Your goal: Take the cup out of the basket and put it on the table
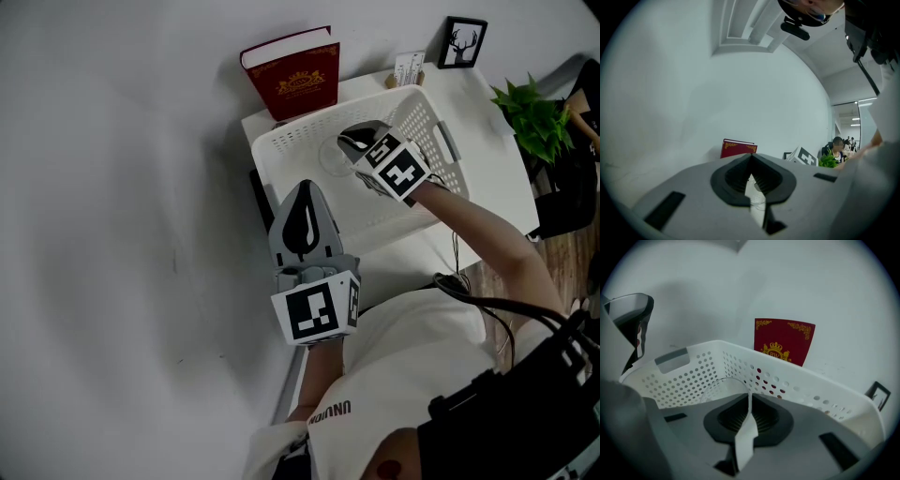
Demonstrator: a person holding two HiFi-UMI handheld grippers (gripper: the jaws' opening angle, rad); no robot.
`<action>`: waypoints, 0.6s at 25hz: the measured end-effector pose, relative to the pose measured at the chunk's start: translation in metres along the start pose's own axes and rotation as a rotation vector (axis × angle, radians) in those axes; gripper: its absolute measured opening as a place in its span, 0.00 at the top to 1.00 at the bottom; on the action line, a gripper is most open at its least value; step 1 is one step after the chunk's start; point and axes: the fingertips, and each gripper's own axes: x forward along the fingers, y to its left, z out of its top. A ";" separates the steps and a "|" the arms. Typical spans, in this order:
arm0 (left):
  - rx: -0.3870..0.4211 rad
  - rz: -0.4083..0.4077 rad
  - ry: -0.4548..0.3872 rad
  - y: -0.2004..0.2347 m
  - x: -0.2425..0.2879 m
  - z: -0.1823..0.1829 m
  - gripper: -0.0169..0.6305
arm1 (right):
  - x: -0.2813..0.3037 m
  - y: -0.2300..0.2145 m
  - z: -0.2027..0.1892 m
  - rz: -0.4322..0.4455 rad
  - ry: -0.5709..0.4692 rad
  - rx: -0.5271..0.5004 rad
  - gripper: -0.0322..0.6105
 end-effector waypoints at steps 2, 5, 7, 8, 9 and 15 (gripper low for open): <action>0.008 -0.006 -0.005 -0.003 0.000 0.002 0.96 | -0.005 0.000 0.002 -0.009 -0.015 -0.012 0.89; 0.012 -0.008 -0.014 -0.007 -0.002 0.005 0.96 | -0.014 0.000 0.007 -0.022 -0.045 -0.022 0.89; 0.012 -0.011 -0.016 -0.010 -0.004 0.005 0.96 | -0.020 0.000 0.010 -0.023 -0.062 -0.022 0.89; 0.013 -0.014 -0.015 -0.012 -0.005 0.005 0.96 | -0.023 0.001 0.012 -0.021 -0.068 -0.023 0.89; 0.015 -0.017 -0.015 -0.014 -0.007 0.006 0.96 | -0.025 0.003 0.013 -0.018 -0.075 -0.023 0.89; 0.028 -0.034 -0.030 -0.025 -0.011 0.009 0.96 | -0.045 0.009 0.024 -0.025 -0.132 -0.031 0.89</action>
